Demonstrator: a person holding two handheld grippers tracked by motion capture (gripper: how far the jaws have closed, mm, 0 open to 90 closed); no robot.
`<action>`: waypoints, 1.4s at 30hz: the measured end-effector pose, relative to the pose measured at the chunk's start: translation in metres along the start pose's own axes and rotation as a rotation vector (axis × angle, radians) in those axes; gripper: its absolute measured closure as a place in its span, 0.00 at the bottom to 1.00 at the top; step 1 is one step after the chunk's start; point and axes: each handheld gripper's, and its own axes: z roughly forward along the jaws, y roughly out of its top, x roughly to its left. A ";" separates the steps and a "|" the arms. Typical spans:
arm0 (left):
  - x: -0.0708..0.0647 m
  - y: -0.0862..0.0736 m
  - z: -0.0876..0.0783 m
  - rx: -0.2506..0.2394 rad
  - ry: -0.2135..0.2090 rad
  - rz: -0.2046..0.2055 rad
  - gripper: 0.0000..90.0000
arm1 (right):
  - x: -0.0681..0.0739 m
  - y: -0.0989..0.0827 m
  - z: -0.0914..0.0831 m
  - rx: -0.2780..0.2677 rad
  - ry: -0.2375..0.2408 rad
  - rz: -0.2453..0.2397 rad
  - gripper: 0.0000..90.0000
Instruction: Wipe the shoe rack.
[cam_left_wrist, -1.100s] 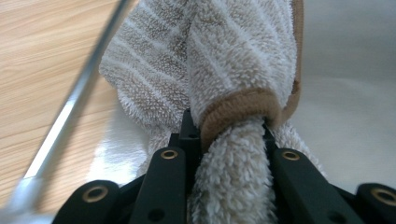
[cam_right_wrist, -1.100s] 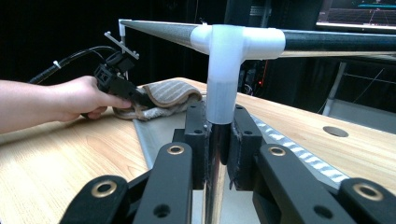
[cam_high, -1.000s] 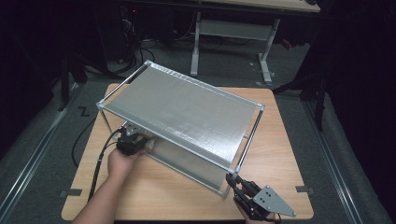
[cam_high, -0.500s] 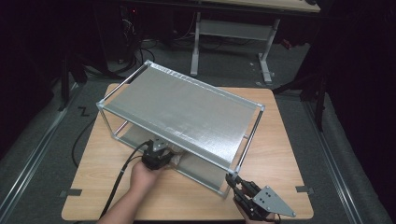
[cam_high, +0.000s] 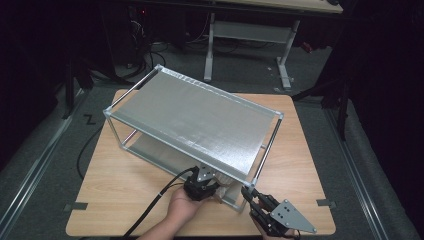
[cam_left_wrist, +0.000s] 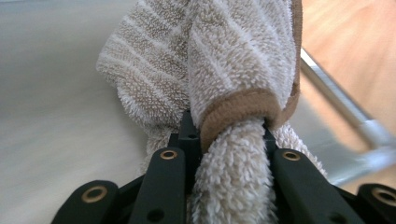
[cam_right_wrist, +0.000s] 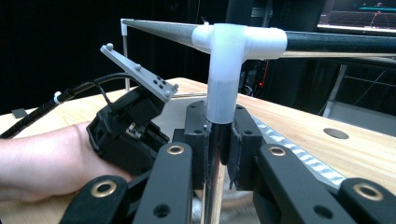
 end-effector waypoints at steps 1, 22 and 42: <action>-0.008 0.000 0.002 -0.007 -0.011 -0.047 0.82 | 0.000 0.000 0.000 0.000 0.001 -0.002 0.90; -0.039 0.003 0.008 -0.018 -0.110 -0.014 0.82 | 0.002 0.000 0.000 0.004 0.006 -0.001 0.89; 0.031 -0.008 -0.004 -0.013 0.088 -0.072 0.82 | 0.002 0.000 0.000 0.006 0.009 -0.004 0.89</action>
